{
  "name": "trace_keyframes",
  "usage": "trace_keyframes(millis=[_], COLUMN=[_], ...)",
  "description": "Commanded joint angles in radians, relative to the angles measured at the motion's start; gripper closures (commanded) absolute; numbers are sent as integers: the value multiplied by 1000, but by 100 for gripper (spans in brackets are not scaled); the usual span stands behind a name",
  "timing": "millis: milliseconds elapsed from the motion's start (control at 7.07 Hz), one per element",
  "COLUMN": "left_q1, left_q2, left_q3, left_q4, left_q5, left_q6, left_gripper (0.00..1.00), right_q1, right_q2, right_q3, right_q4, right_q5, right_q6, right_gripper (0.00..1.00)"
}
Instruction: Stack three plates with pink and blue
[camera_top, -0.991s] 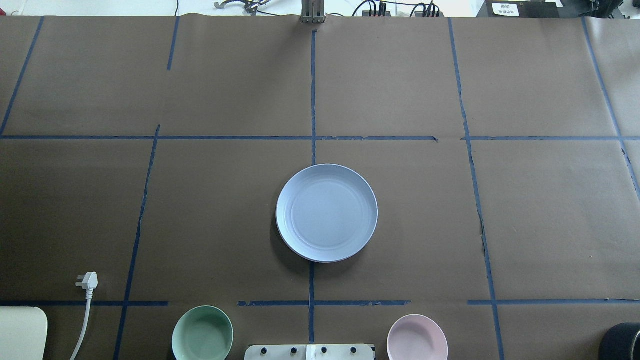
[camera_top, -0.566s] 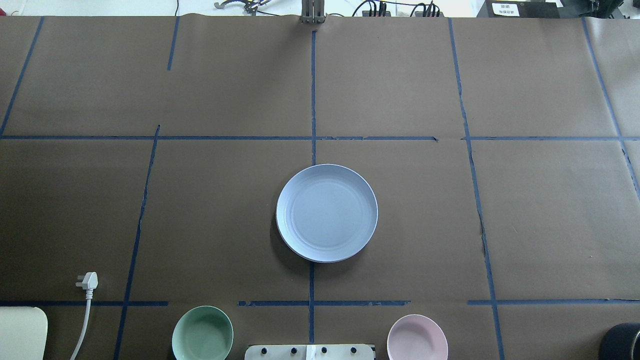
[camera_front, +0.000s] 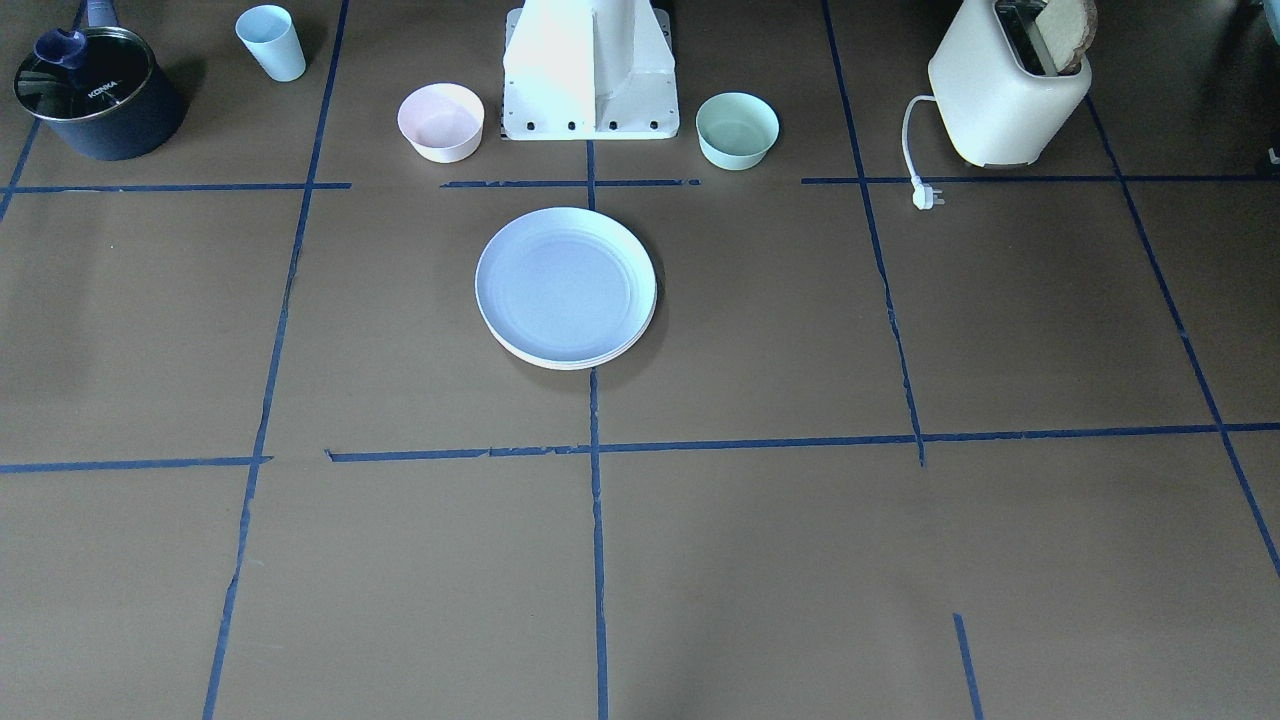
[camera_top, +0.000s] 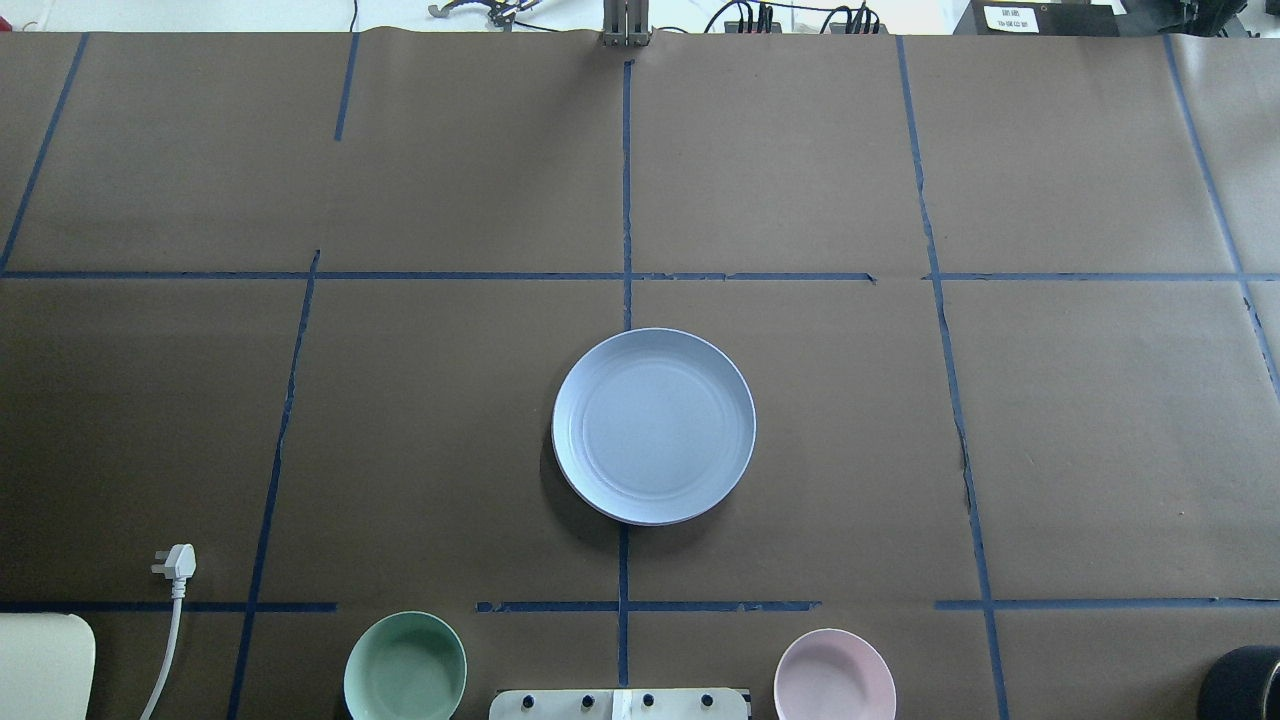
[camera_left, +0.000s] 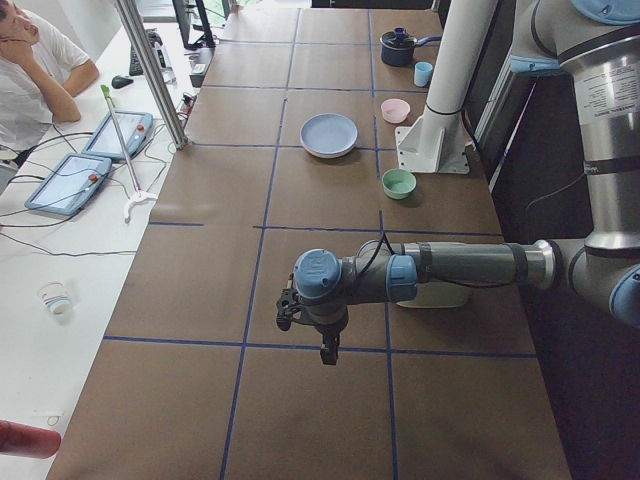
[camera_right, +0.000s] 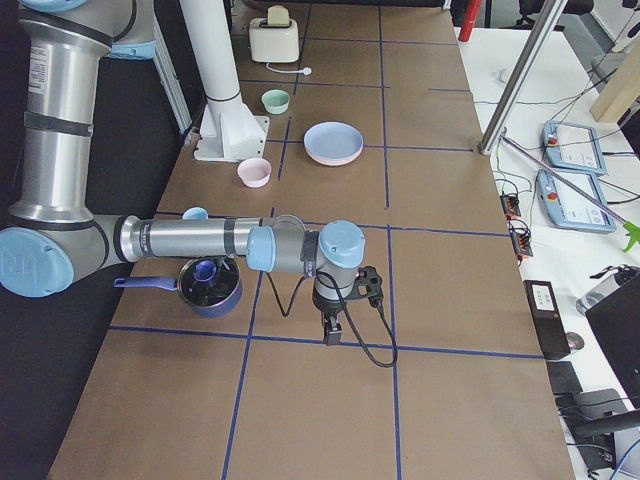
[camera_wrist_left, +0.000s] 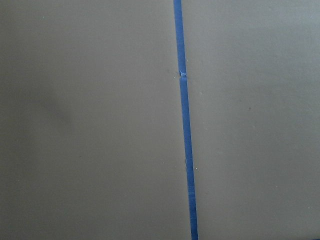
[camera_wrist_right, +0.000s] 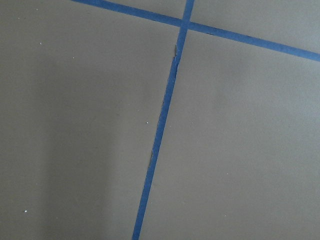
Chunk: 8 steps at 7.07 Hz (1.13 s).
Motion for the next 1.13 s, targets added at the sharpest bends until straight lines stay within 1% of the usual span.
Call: trace_keyframes(millis=[0,991], left_q1=[0,2], left_q2=[0,0], left_q3=[-1,-3], left_q4=[0,-3], left_q5=[0,0], left_q6=[0,0], left_gripper=[0,0], right_q1=[-1,-1], right_q2=[-1,0], right_q3=[-1,-2], right_q4=[0,0], right_q5=[0,11], right_q6=[0,0], right_gripper=[0,0])
